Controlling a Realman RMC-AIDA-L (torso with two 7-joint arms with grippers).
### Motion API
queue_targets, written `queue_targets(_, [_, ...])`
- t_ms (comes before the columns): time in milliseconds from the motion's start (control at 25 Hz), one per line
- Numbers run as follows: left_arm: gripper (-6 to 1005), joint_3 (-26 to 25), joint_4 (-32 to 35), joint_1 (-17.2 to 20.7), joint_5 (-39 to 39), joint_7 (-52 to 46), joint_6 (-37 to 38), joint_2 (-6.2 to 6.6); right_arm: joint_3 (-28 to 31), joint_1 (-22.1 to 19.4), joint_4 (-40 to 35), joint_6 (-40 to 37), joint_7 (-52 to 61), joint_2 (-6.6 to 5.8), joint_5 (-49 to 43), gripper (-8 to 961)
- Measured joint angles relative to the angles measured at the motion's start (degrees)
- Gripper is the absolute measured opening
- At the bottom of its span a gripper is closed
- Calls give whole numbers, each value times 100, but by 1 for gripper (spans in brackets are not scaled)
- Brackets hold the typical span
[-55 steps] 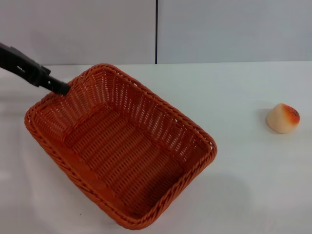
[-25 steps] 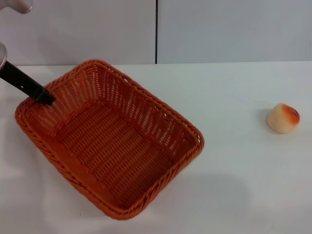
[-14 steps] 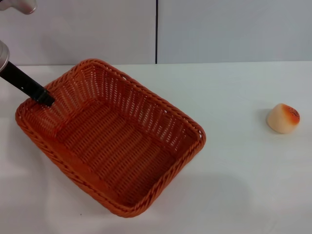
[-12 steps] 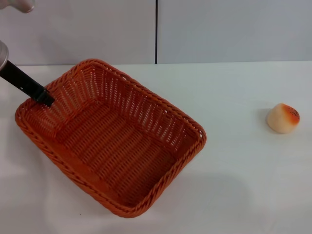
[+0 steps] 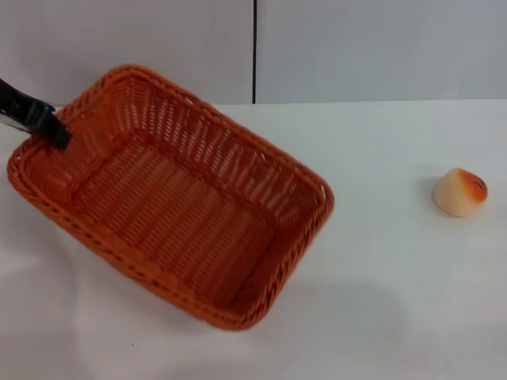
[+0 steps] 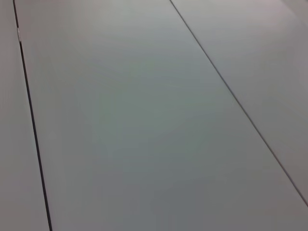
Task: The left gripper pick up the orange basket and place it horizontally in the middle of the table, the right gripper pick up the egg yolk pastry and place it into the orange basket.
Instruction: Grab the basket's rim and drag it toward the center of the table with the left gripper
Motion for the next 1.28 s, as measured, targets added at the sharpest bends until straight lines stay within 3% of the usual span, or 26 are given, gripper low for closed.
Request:
queue_targets(240, [183, -264, 179, 34, -51, -530, 278, 32, 77, 71, -264, 55, 0, -14, 0, 524])
queue_targets(440, [179, -515, 172, 20, -128, -745, 475, -37, 127, 117, -326, 239, 0, -76, 0, 522])
queue_targets(560, [178, -1135, 149, 60, -283, -826, 409, -169, 142, 157, -328, 368, 0, -89, 0, 521])
queue_targets(680, [177, -1420, 240, 205, -550, -912, 296, -258, 147, 207, -334, 488, 0, -100, 0, 520])
queue_targets(880, [179, -1484, 527, 580, -1008, -1080, 197, -383, 146, 233, -344, 549, 0, -124, 0, 519])
queue_targets(1280, [180, -1436, 612, 1085, -1501, -1276, 148, -441, 214, 249, -363, 565, 0, -150, 0, 516])
